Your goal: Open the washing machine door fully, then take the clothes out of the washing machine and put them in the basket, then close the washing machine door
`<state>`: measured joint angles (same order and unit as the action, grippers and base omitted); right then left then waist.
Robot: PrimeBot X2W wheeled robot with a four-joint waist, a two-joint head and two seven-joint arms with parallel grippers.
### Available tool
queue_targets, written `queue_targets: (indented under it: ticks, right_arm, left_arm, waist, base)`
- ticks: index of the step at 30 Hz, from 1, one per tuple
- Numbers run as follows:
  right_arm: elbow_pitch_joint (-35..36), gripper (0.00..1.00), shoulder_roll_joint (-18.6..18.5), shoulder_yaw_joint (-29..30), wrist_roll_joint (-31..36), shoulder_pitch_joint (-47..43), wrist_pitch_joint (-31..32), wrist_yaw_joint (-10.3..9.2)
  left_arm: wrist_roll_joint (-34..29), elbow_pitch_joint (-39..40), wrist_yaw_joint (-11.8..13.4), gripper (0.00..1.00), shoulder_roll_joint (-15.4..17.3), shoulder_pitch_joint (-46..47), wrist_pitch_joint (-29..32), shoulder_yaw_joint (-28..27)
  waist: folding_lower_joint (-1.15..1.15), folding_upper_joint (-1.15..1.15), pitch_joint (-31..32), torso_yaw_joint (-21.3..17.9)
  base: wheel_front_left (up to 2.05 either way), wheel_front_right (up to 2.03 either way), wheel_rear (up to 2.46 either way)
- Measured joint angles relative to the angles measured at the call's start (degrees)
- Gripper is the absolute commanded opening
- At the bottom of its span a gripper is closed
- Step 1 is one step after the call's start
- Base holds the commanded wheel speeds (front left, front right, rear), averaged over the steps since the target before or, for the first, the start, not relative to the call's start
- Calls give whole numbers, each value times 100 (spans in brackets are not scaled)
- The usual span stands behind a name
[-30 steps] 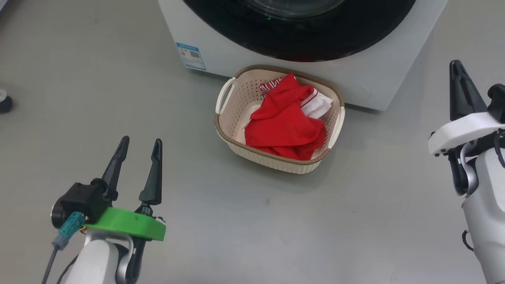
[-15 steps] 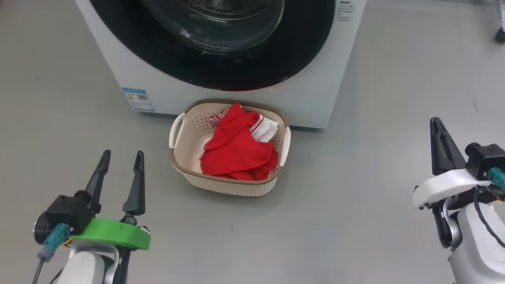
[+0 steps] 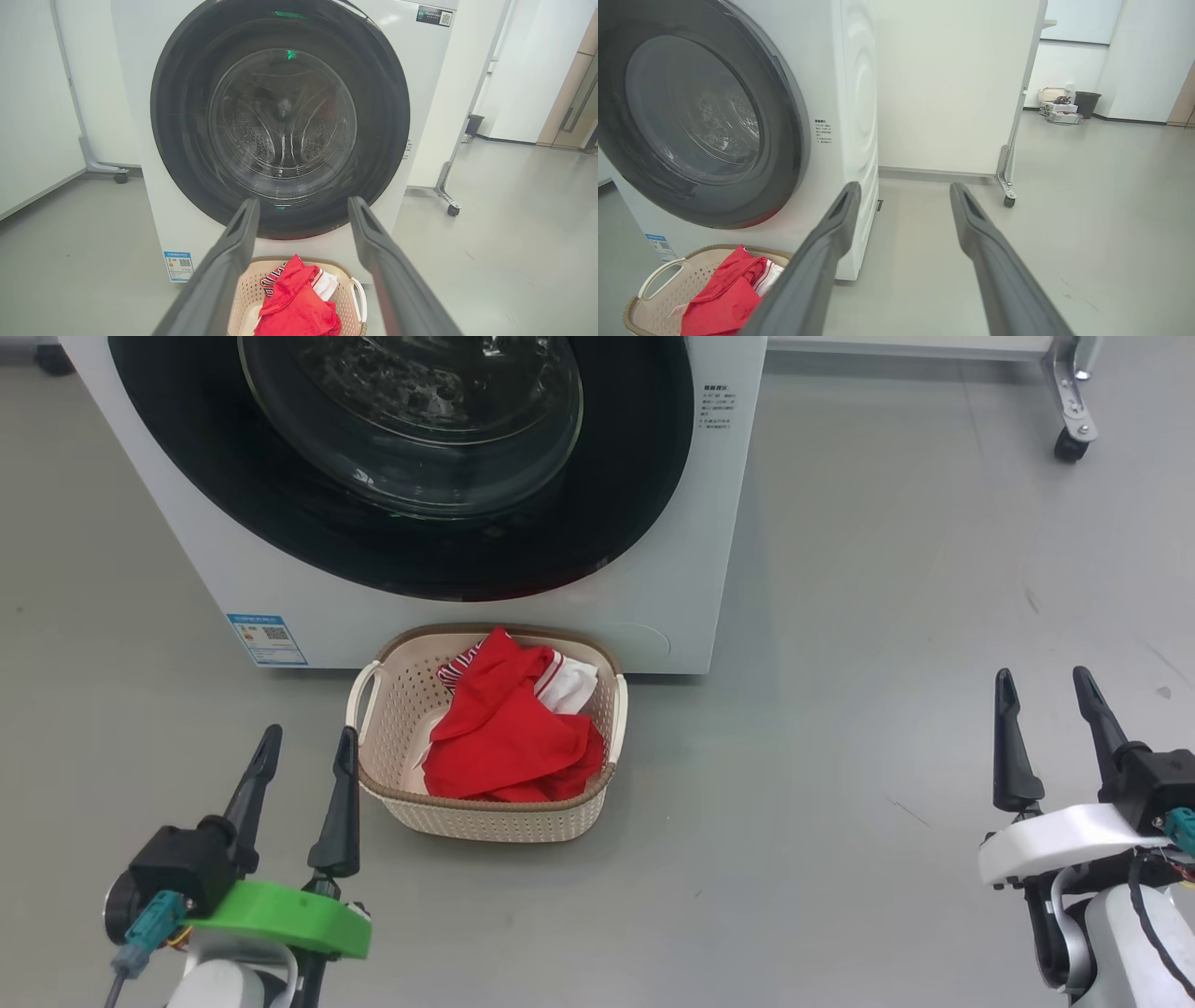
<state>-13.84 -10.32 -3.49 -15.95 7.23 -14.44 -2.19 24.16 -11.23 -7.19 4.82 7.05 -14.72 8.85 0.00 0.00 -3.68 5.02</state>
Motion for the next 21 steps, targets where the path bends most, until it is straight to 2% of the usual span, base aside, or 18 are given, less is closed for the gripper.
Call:
queue_targets:
  ticks: [10, 13, 21]
  right_arm:
    - [483, 100, 54, 52, 107, -398, 0, -48]
    - [549, 100, 90, 23, 135, -447, 0, -48]
    - [710, 100, 90, 64, 158, -673, 0, -85]
  left_arm:
    - [1, -146, 0, 100, 43, -126, 0, 109]
    - [215, -140, 0, 100, 47, -126, 0, 81]
    - [311, -140, 0, 100, 42, -126, 0, 103]
  waist:
    - [0, 0, 85, -137]
    - [0, 0, 84, -176]
    - [0, 0, 77, -267]
  base:
    - [0, 0, 0]
    - [0, 0, 0]
    - [0, 0, 0]
